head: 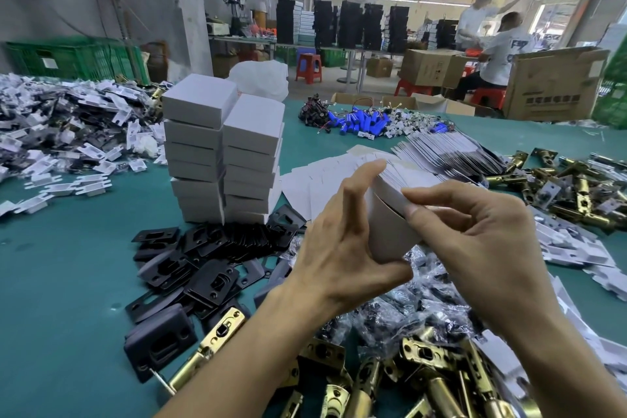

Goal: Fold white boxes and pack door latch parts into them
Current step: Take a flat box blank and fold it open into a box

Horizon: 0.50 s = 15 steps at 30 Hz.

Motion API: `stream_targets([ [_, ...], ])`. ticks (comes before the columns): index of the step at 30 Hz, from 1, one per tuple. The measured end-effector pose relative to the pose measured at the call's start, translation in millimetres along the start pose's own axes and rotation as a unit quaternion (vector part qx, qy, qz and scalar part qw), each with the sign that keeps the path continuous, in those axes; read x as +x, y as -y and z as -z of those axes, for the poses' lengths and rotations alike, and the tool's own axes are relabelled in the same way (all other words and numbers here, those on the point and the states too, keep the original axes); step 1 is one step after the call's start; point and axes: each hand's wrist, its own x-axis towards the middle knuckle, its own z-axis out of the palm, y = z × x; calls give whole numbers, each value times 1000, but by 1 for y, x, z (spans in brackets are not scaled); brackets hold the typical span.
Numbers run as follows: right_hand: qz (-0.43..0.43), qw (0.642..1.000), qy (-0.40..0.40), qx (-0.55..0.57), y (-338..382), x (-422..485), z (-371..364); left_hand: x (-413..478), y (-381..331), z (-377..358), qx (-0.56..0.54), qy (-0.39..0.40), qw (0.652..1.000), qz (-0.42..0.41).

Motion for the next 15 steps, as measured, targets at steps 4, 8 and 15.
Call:
stream_targets([
  [4,25,998,37,-49,2,2,8,1,0,1,36,-9,999,-16],
  [8,46,996,56,-48,-3,5,11,2,1,2,46,-13,999,-12],
  [15,54,990,94,92,-4,8,9,4,0,9,-85,-17,996,13],
])
